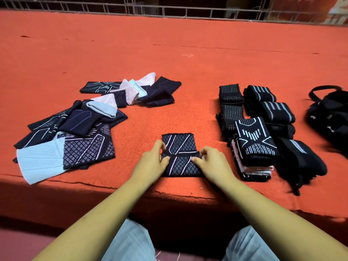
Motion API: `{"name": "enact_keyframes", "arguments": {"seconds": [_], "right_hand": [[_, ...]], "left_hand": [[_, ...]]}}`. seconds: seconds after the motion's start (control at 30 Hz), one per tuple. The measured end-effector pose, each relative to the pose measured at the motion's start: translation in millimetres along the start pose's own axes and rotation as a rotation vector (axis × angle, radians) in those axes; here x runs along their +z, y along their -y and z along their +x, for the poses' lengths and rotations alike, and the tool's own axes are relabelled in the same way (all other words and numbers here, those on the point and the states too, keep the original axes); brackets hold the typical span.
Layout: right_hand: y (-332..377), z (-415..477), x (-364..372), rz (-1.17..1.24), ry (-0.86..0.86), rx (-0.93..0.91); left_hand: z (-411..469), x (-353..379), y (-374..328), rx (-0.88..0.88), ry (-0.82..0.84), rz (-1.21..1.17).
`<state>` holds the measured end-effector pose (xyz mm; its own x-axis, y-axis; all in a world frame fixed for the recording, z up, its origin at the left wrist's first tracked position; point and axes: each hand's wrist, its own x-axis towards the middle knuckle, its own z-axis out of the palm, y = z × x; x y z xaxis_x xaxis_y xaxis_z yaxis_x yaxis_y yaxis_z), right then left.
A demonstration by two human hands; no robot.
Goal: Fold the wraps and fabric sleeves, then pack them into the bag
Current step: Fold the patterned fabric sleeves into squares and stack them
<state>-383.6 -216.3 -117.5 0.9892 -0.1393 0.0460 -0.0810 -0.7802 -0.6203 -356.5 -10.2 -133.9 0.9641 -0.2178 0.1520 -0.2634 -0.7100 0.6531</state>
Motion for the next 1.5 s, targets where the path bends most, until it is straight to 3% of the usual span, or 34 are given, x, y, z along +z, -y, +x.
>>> {"name": "enact_keyframes", "arguments": {"seconds": [0.3,0.37,0.43,0.53,0.63,0.83,1.1,1.3,1.5], "right_hand": [[-6,-2,3,-0.007,-0.018,-0.09],[-10,-4,5,-0.054,-0.022,-0.179],[-15,-5,6,-0.134,-0.023,-0.263],[-22,-4,2,-0.242,-0.037,-0.469],[-23,-8,-5,-0.236,0.145,-0.587],[-28,-9,-12,-0.208,0.264,-0.606],[-24,-3,-8,-0.108,0.167,-0.53],[-24,0,-14,0.144,0.202,-0.348],[-25,-11,-14,0.329,0.253,-0.275]], "left_hand": [[-4,2,2,0.022,0.014,0.162],[-6,3,3,0.053,-0.01,0.246],[-7,2,7,0.214,-0.034,0.304],[-7,-5,15,0.345,0.059,0.247],[-13,-16,18,0.368,0.155,0.244],[-19,-16,19,0.397,0.17,0.308],[-17,-13,9,0.388,0.122,0.415],[-11,-27,11,0.252,0.175,0.103],[-10,-41,8,0.243,0.265,-0.022]]}}
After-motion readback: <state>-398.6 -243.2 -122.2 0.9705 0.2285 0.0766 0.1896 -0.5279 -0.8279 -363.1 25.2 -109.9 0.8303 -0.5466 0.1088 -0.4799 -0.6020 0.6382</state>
